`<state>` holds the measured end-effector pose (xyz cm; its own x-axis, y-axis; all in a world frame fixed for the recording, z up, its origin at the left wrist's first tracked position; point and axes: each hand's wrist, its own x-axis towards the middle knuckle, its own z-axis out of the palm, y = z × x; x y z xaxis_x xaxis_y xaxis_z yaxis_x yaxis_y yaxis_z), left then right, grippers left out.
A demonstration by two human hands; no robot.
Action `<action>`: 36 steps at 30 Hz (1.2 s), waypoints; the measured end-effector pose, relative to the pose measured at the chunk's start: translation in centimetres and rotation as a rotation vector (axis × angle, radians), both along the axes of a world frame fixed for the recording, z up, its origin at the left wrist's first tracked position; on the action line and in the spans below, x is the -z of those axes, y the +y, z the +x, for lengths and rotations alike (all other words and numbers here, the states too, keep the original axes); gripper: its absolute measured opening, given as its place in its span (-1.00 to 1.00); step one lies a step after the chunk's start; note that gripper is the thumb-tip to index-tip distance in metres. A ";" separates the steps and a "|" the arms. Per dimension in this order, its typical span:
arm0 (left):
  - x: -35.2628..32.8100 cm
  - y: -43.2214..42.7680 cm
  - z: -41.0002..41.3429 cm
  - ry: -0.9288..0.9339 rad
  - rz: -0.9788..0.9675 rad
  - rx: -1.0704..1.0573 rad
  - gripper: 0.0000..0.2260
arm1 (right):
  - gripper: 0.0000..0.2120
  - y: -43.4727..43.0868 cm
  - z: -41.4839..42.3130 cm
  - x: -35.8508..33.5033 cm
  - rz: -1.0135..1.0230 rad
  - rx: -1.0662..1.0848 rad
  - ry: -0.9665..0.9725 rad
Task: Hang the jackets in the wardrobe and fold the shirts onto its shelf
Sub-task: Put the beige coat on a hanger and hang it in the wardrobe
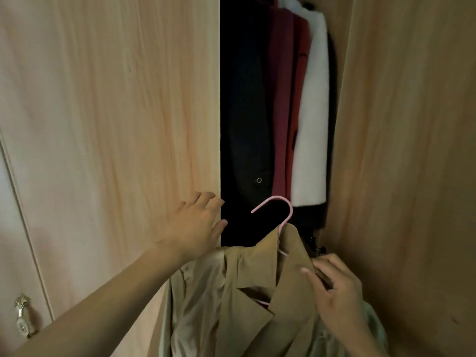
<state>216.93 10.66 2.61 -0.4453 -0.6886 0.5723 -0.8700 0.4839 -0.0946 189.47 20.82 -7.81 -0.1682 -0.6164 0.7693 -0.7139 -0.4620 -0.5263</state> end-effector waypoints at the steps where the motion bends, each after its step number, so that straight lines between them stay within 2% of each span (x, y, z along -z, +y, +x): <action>1: -0.5 -0.7 -0.5 -0.046 -0.006 -0.033 -0.53 | -0.69 -0.9 -0.4 0.1 0.012 -0.015 -0.008; 3: -1.6 -2.0 -1.8 -0.152 -0.042 -0.093 -0.49 | -0.64 -2.6 -1.4 0.1 0.014 -0.035 -0.001; 6: -2.6 -4.0 -3.4 -0.332 -0.116 -0.176 -0.45 | -0.90 -5.1 -2.4 -0.4 0.006 -0.057 0.027; 10: -3.1 -6.2 -4.5 -0.527 -0.150 -0.302 -0.44 | -0.87 -7.8 -3.4 -1.4 -0.032 -0.124 0.067; 18: -3.6 -6.2 -6.0 -0.777 -0.096 -0.549 -0.41 | -0.86 -12.6 -4.9 -1.1 -0.131 -0.265 0.066; 21: -3.9 -5.5 -7.1 -0.783 -0.066 -0.592 -0.46 | -0.86 -13.7 -5.2 -0.1 -0.134 -0.300 0.053; 25: -4.0 -4.0 -7.8 -0.738 -0.068 -0.590 -0.52 | -0.67 -13.4 -5.4 1.0 -0.118 -0.373 0.036; 31: -3.6 -0.1 -7.2 -0.716 -0.099 -0.535 -0.51 | -0.72 -10.4 -5.3 0.5 -0.168 -0.441 0.014; 36: -3.3 4.6 -5.6 -0.768 -0.133 -0.472 -0.46 | -0.74 -7.0 -3.8 -0.2 -0.182 -0.497 0.021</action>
<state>211.32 15.27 5.93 -0.4254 -0.8457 0.3222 -0.6498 0.0376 -0.7592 185.69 13.87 -7.58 0.1276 -0.4743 0.8711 -0.3949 -0.8299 -0.3940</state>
